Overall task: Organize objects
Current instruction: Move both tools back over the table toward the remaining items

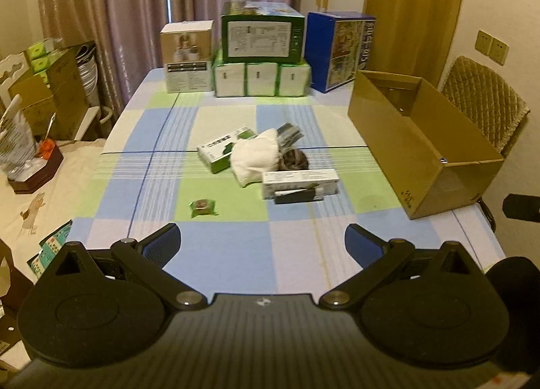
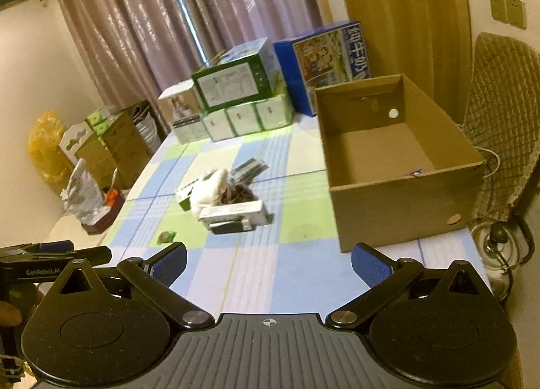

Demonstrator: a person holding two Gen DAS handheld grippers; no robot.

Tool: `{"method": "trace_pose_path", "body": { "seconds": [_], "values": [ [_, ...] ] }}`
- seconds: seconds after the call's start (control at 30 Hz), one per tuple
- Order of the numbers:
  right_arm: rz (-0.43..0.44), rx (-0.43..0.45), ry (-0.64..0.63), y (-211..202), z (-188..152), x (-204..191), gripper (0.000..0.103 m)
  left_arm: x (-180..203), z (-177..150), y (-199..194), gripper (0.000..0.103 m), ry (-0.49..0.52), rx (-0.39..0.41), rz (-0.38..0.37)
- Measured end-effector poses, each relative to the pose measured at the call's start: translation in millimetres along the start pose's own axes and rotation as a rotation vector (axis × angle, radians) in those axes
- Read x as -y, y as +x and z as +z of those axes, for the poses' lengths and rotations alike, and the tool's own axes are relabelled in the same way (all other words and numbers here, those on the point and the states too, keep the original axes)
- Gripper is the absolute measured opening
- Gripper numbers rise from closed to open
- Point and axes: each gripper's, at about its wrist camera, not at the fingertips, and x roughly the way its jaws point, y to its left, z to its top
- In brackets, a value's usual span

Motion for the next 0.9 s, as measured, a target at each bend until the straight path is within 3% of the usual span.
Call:
{"method": "trace_pose_path", "body": {
  "seconds": [0.9],
  "values": [
    [0.024, -0.051, -0.035, 35, -10, -18, 0.101, -30, -8, 19, 0.102, -0.036, -0.036, 0.044]
  ]
}}
